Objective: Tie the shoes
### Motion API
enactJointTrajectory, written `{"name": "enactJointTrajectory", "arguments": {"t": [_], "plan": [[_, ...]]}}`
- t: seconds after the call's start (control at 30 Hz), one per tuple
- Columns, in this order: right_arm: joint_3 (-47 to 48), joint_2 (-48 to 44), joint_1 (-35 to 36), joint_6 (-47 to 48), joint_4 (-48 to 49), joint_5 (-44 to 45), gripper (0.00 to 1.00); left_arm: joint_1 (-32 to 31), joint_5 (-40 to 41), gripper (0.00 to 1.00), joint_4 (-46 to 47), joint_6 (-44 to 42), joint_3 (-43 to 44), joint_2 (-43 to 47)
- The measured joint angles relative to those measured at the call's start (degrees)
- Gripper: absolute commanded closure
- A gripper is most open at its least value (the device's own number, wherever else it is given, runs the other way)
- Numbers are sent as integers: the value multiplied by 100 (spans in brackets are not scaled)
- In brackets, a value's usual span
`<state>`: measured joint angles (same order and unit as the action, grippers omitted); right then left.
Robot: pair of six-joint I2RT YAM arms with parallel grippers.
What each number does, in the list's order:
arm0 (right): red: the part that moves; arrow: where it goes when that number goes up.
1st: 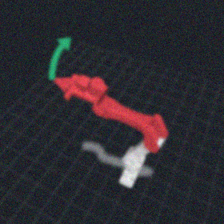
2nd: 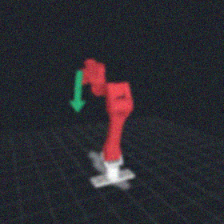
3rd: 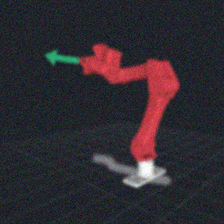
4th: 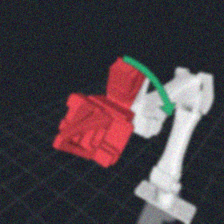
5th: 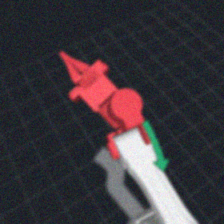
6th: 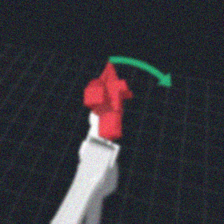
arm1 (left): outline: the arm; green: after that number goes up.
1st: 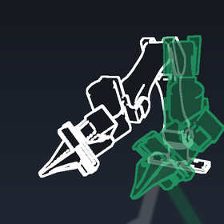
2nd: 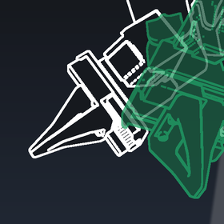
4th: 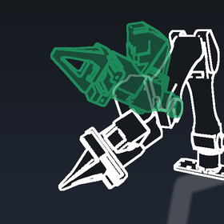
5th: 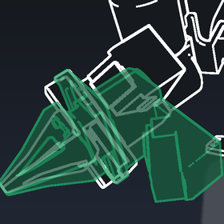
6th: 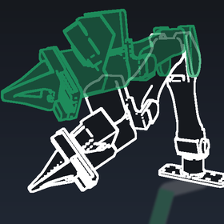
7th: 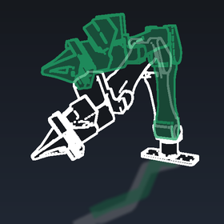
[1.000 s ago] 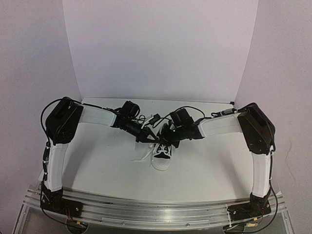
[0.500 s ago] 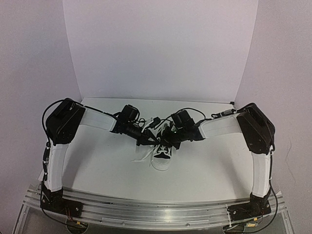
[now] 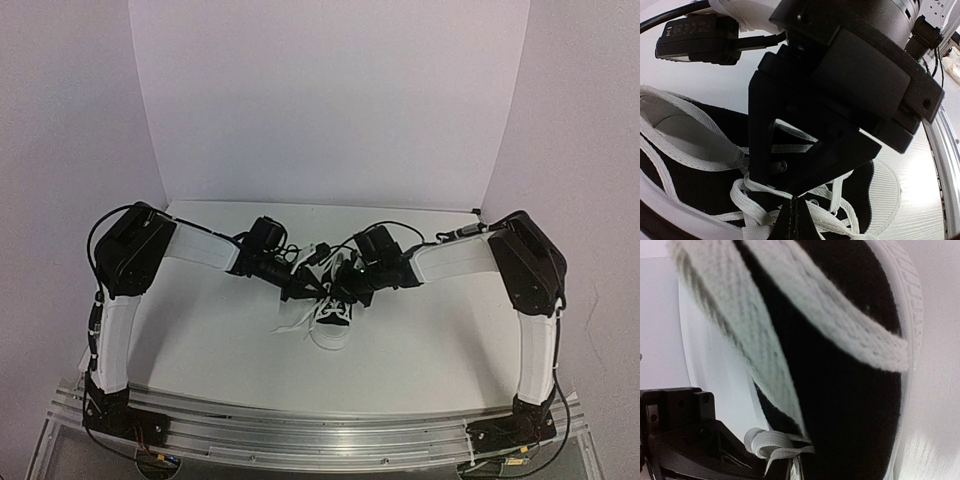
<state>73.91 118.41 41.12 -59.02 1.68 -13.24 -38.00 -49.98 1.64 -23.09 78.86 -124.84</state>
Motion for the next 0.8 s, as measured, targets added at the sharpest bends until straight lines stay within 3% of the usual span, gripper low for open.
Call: {"name": "enactJointTrajectory", "arguments": {"t": [0.2, 0.53, 0.63, 0.8], "plan": [[0, -104, -15, -4, -260, -68, 87, -37, 76, 100, 40, -94, -90, -17], [-2, -359, -37, 99, -845, -242, 72, -107, 114, 100, 48, -109, -102, -49], [-67, -536, -37, 335, -993, -305, 66, -107, 114, 100, 77, -109, -102, -61], [-305, -1128, -37, 1129, -949, -221, 64, -107, 114, 100, 149, -105, -100, -61]]}}
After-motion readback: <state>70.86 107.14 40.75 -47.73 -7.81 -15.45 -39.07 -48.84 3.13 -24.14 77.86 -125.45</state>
